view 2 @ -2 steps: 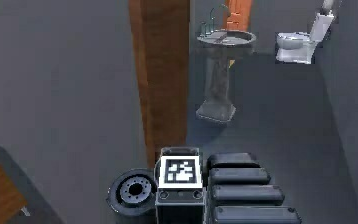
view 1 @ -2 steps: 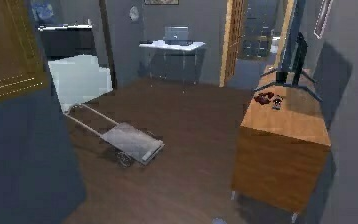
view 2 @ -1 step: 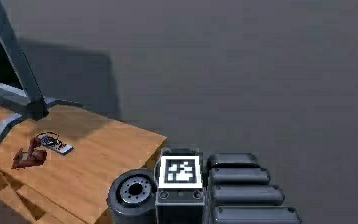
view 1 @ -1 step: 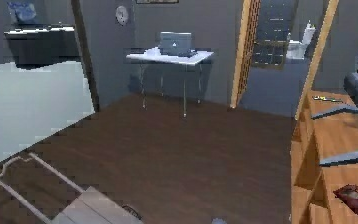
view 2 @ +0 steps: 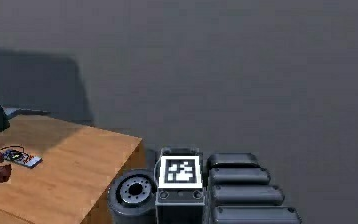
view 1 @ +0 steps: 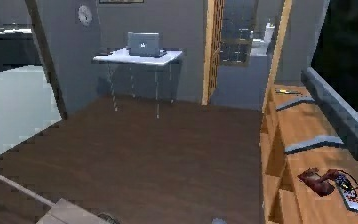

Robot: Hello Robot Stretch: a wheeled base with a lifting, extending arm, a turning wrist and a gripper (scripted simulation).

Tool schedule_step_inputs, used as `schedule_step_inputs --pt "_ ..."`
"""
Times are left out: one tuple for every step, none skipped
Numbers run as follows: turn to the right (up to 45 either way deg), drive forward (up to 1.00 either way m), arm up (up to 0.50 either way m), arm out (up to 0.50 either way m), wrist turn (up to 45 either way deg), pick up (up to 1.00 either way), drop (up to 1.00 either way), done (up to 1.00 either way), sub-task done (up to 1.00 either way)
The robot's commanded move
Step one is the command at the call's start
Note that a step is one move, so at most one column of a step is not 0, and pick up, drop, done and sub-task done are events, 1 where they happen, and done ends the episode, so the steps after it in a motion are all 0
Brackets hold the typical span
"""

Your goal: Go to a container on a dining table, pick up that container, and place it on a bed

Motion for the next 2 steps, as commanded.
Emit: schedule_step_inputs --pt "0.0 0.20 0.00 0.00 0.0 0.00 0.00 0.00 0.00" --pt "18.0 0.00 0.00 0.00 0.0 0.00 0.00 0.00 0.00"
